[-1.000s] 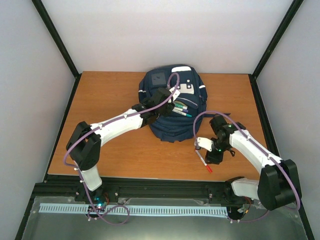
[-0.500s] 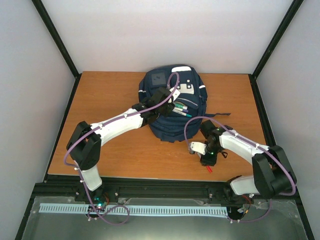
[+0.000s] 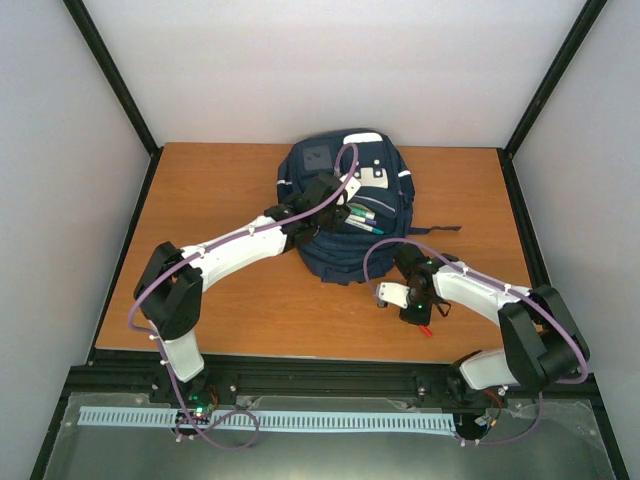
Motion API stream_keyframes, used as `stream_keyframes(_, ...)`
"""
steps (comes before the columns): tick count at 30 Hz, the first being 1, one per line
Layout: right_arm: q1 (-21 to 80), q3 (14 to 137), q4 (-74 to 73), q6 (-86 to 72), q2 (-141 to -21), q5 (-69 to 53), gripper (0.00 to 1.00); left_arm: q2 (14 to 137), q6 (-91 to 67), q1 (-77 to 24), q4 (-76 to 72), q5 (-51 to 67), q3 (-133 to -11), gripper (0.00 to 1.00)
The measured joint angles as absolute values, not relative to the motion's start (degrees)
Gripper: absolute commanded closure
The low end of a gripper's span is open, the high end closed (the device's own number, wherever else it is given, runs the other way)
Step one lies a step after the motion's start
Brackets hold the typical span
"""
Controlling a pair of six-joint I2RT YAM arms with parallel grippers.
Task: Pack the student bag
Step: Pick up the stationery from the center of the board.
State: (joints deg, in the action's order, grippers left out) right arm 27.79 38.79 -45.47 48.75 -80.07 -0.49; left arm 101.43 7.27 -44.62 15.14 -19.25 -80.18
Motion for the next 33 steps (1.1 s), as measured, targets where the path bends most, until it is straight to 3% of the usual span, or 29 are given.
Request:
stream_keyframes(5,27.8,38.3,-45.2,49.8,-79.2,2.6,0.77,101.5,7.3,-44.6,15.2,-19.2,-80.2,0.52)
stream_keyframes(12,27.8,37.8,-45.4,50.6,-78.8,5.1,0.96,101.6,7.2,-44.6,15.3,-19.0,-80.2,0.52)
stream_keyframes(20,27.8,39.2,-47.2,50.5,-78.2,4.9,0.97,101.6,7.2,-44.6,15.6,-18.8,-80.3,0.52)
stream_keyframes(33,28.8,57.3,-49.8,53.0,-74.3,3.6,0.97,101.8,6.5,-44.4,16.4,-18.5,-81.1,0.52)
